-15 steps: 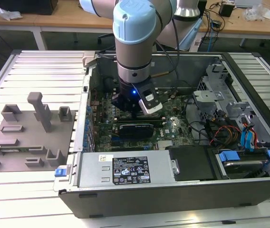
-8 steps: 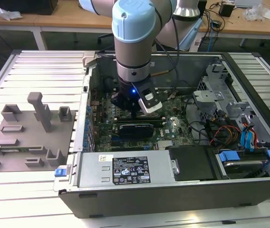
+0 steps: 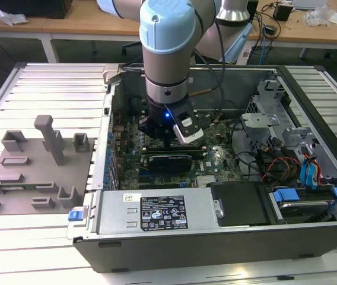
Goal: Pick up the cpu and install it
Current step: 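Install the second cpu locking lever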
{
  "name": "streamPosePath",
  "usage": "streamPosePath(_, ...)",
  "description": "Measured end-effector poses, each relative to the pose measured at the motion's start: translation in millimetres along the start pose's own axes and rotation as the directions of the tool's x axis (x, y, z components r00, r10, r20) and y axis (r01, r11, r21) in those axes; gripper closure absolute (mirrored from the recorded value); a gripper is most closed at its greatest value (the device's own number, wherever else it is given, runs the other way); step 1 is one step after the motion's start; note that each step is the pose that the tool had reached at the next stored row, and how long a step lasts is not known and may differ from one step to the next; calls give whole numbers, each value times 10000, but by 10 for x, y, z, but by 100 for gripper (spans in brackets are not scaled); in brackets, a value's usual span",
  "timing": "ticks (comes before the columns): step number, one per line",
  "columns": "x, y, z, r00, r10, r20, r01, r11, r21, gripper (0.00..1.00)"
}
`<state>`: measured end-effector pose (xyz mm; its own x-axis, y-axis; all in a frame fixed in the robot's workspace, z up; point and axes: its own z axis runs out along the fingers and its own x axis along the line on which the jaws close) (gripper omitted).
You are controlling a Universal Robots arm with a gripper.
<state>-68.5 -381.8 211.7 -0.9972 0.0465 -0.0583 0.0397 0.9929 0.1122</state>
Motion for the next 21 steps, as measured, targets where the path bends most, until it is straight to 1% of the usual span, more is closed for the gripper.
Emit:
streamPosePath(2, 5, -8, -1, 10000, 4, 5, -4, 10000, -82, 89)
streamPosePath(4, 16, -14, -3, 10000, 0, 11, 0, 9999, -122, 89)
streamPosePath(6, 47, -26, -6, 10000, -13, 39, 14, 9998, -194, 89)
streamPosePath(8, 70, -36, -8, 10000, -10, 61, 12, 9995, -323, 89)
streamPosePath(9, 85, -42, -10, 10000, -7, 76, 10, 9989, -472, 89)
streamPosePath(11, 102, -51, -12, 10000, 1, 93, 6, 9974, -726, 89)
streamPosePath(12, 107, -61, -12, 10000, 6, 98, 2, 9966, -824, 89)
streamPosePath(13, 111, -77, -12, 9999, 10, 101, -1, 9958, -919, 89)
streamPosePath(14, 114, -97, -9, 9999, 13, 102, -3, 9951, -990, 89)
streamPosePath(17, 122, -155, -6, 9999, 19, 106, -7, 9937, -1118, 89)
streamPosePath(18, 127, -164, -4, 9999, 27, 113, -13, 9924, -1233, 89)
streamPosePath(19, 134, -169, -2, 9999, 38, 124, -20, 9898, -1426, 89)
streamPosePath(20, 140, -174, 4, 9999, 43, 130, -23, 9882, -1530, 89)
streamPosePath(21, 143, -177, 12, 9999, 45, 131, -24, 9877, -1563, 89)
